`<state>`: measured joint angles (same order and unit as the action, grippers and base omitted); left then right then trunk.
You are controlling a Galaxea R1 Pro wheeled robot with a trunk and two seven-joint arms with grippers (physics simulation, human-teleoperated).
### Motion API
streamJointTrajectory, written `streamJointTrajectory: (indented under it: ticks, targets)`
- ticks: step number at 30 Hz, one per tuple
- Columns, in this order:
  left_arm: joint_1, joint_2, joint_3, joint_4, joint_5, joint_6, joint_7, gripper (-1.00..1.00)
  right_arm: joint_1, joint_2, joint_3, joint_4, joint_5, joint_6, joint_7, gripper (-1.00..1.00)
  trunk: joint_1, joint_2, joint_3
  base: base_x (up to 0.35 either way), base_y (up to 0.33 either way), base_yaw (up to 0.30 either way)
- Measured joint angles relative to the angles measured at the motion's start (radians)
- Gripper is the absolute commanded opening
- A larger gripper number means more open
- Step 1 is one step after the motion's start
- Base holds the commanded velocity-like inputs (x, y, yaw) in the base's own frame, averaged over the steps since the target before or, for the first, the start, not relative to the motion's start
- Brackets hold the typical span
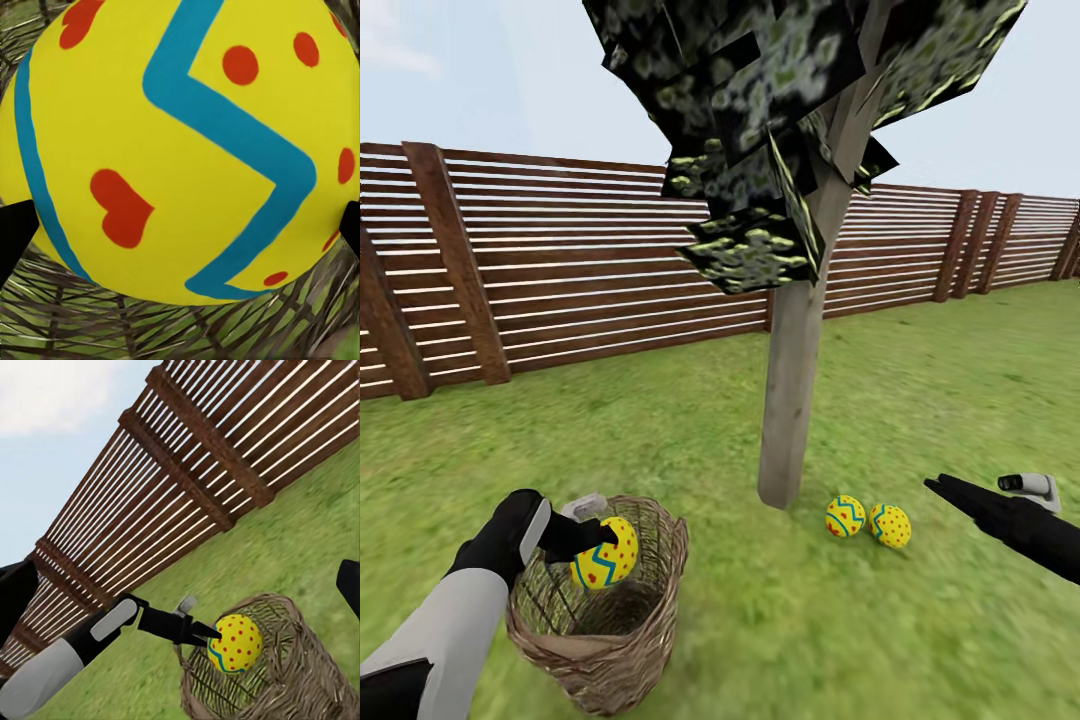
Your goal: Take the three Easter eggs out of the wicker basket on the lawn in the garden, then place them on the lawn next to a single tree (choose any tree) so that all three eggs are next to the same tree and none are left in the basket.
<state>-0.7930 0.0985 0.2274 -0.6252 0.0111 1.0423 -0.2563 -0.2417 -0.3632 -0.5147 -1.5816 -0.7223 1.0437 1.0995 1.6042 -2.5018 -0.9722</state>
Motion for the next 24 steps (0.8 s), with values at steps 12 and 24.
streamJointTrajectory:
  ticks: [12, 24]
  targets:
    - [0.000, 0.000, -0.001, -0.001, -0.001, 0.000, 0.000, -1.00, 0.001, 0.000, 0.000, 0.001, -0.013, 0.000, -0.002, 1.00, -0.015, 0.023, 0.044, -0.028, 0.000, 0.000]
    - [0.000, 0.000, -0.005, -0.007, -0.002, 0.000, 0.001, -1.00, 0.001, 0.000, 0.000, 0.001, -0.015, 0.000, -0.001, 1.00, -0.061, 0.107, 0.082, -0.095, 0.000, 0.000]
